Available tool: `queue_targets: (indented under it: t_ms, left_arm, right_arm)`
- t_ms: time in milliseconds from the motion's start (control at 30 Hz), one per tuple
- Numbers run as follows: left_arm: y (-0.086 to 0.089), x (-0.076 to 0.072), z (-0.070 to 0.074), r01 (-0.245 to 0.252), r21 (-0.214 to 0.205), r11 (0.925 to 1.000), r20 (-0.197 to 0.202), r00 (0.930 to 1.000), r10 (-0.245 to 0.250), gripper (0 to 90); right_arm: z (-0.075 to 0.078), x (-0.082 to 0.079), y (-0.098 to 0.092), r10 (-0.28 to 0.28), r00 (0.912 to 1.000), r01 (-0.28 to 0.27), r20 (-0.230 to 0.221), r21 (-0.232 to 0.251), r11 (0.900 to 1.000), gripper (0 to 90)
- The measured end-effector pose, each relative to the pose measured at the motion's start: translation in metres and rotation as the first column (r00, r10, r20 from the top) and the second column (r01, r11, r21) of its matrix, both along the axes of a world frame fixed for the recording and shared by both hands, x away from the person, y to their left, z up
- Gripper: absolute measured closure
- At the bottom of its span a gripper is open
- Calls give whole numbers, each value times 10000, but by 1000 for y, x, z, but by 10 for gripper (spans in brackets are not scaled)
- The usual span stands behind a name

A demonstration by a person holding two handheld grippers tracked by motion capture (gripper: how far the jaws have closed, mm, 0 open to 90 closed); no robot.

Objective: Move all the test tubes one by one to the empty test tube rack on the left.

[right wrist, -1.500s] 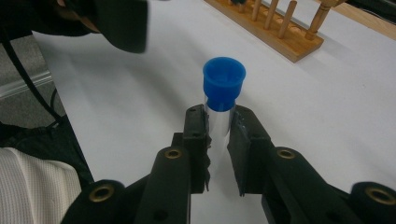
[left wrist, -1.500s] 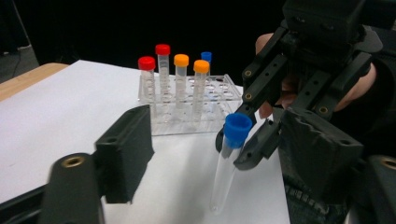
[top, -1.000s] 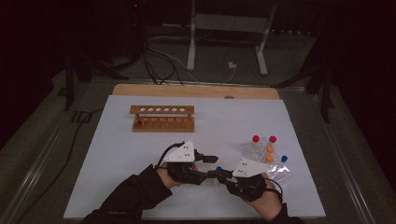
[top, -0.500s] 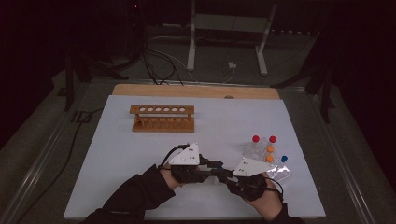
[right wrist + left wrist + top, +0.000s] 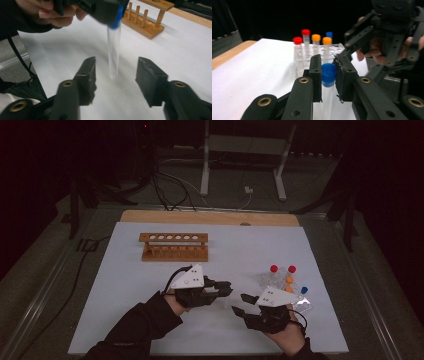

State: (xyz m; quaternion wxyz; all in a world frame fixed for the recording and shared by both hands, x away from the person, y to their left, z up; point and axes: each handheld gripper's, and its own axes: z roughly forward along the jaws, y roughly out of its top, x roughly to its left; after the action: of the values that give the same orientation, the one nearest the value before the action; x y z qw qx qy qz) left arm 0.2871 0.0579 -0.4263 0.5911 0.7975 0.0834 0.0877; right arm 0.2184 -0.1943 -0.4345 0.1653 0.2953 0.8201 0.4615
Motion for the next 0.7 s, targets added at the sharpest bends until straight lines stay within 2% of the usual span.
queue_targets:
  t_ms: [133, 233, 267, 300, 367, 500, 700]
  left_arm:
    - [8, 7, 4, -316, -115, 9994, 69, 9995, 317, 778]
    - [16, 16, 8, -672, -164, 9976, 125, 9976, 674, 778]
    - [20, 21, 11, -974, -141, 9951, 187, 9950, 976, 777]
    - [20, 21, 11, -974, -141, 9951, 187, 9950, 976, 777]
    - [24, 27, 14, -1208, -101, 9926, 258, 9923, 1210, 778]
    - [31, 38, 19, -1599, -44, 9871, 324, 9866, 1599, 777]
    - [37, 57, 23, -2183, 76, 9759, 314, 9755, 2180, 777]
  right_arm:
    - [1, 0, -3, -160, 9999, 160, -7, 253, 9996, 395]
    - [3, 0, -6, -475, 9988, 469, 135, 419, 9980, 248]
    - [3, 0, -6, -471, 9987, 463, 171, 426, 9980, 212]
    - [3, 0, -6, -471, 9987, 463, 171, 426, 9980, 212]
    - [2, 0, -7, -441, 9988, 431, 192, 532, 9977, 154]
    - [2, 1, -8, -443, 9988, 430, 188, 646, 9970, 139]
    - [3, 1, -10, -350, 9992, 332, 197, 820, 9961, 69]
